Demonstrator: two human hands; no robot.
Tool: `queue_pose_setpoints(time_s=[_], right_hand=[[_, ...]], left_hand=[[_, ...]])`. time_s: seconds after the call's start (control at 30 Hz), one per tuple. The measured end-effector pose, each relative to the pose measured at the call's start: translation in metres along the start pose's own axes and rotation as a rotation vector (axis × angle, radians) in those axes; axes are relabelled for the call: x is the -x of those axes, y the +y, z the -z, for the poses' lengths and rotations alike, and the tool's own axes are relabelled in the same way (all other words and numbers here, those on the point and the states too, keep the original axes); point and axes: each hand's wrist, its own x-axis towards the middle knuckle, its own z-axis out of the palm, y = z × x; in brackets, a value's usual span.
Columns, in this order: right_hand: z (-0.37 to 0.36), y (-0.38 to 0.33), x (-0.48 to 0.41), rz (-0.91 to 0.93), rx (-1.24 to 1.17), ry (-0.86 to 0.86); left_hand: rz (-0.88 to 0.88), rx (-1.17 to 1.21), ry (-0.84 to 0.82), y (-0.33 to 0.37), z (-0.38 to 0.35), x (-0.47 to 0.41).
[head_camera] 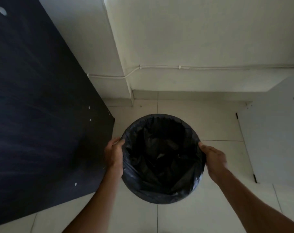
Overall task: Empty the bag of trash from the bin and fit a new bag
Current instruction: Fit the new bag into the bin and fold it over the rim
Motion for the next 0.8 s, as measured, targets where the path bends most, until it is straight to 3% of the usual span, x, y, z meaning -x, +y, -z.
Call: queue_pose_setpoints(time_s=[0.13, 0.27, 0.33, 0.4, 0.57, 0.7, 0.8], right_hand=[[0.001, -0.007, 0.005, -0.001, 0.044, -0.103], [0.0, -0.016, 0.002, -0.07, 0.086, -0.206], [-0.003, -0.022, -0.003, -0.053, 0.133, -0.157], [-0.011, -0.028, -0.008, -0.01, 0.165, -0.094], [-0.035, -0.028, -0.02, 0.211, 0.384, -0.001], [-0.036, -0.026, -0.023, 0.233, 0.385, -0.008], [-0.035, -0.033, -0.029, 0.134, 0.322, -0.046]], left_hand=[[0.004, -0.026, -0.011, -0.006, -0.001, 0.003], [0.115, -0.015, 0.022, 0.001, -0.006, -0.004], [0.09, -0.053, 0.023, 0.007, -0.012, -0.008], [-0.059, -0.159, -0.002, 0.012, -0.02, -0.01], [-0.225, -0.32, -0.103, 0.014, -0.028, -0.018], [-0.205, -0.281, -0.145, 0.014, -0.024, -0.023], [-0.112, -0.288, -0.189, 0.021, -0.024, -0.033]])
